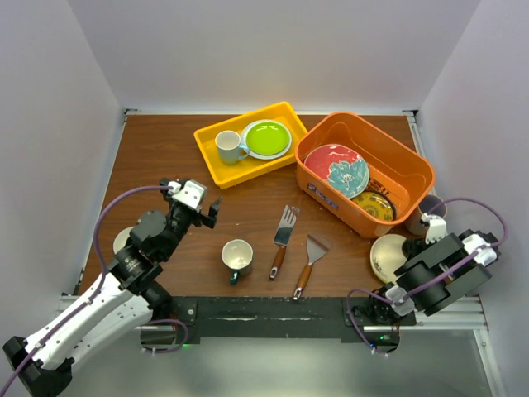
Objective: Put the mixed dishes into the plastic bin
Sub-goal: Pick up the plate from the corner of the board, then place the plate in the plastic bin.
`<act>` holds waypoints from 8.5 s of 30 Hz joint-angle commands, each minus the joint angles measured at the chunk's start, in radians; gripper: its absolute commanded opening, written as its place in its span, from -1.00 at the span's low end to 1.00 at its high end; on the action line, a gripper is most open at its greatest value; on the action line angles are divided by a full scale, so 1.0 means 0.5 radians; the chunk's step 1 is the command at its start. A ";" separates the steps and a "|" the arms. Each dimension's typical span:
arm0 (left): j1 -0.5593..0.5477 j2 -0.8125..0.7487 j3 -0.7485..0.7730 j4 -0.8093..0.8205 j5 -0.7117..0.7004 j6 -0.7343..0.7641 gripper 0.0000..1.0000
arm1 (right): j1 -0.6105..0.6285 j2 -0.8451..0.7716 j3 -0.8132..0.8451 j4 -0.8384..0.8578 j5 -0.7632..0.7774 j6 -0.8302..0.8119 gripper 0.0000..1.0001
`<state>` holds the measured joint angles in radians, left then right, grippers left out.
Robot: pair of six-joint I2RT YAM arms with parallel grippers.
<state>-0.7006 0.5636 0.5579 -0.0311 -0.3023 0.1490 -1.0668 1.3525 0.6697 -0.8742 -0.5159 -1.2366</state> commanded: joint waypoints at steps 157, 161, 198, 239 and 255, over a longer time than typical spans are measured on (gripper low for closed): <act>-0.550 2.306 1.591 1.078 1.437 -1.454 -1.00 | 1.066 -0.512 1.342 -0.899 -1.008 0.749 -0.75; -0.550 2.012 1.266 1.105 1.179 -1.510 -1.00 | 1.381 -0.487 1.256 -0.832 -0.996 0.905 -0.15; -0.553 0.680 -0.091 1.344 0.108 -1.712 -1.00 | 2.824 -0.113 0.996 0.533 -0.797 2.374 0.97; -0.272 0.551 0.479 0.254 0.285 -0.805 0.91 | 1.993 -0.021 1.416 0.597 -1.033 2.401 -1.00; -0.139 0.306 0.277 -0.153 -0.193 -0.040 1.00 | 1.793 0.261 1.281 1.190 -0.257 2.841 -1.00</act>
<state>-0.7742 0.7704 0.7670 -0.1253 -0.3294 0.0490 -0.1703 1.4425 1.3197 -0.3653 -0.7258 0.1307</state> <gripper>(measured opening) 0.993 0.128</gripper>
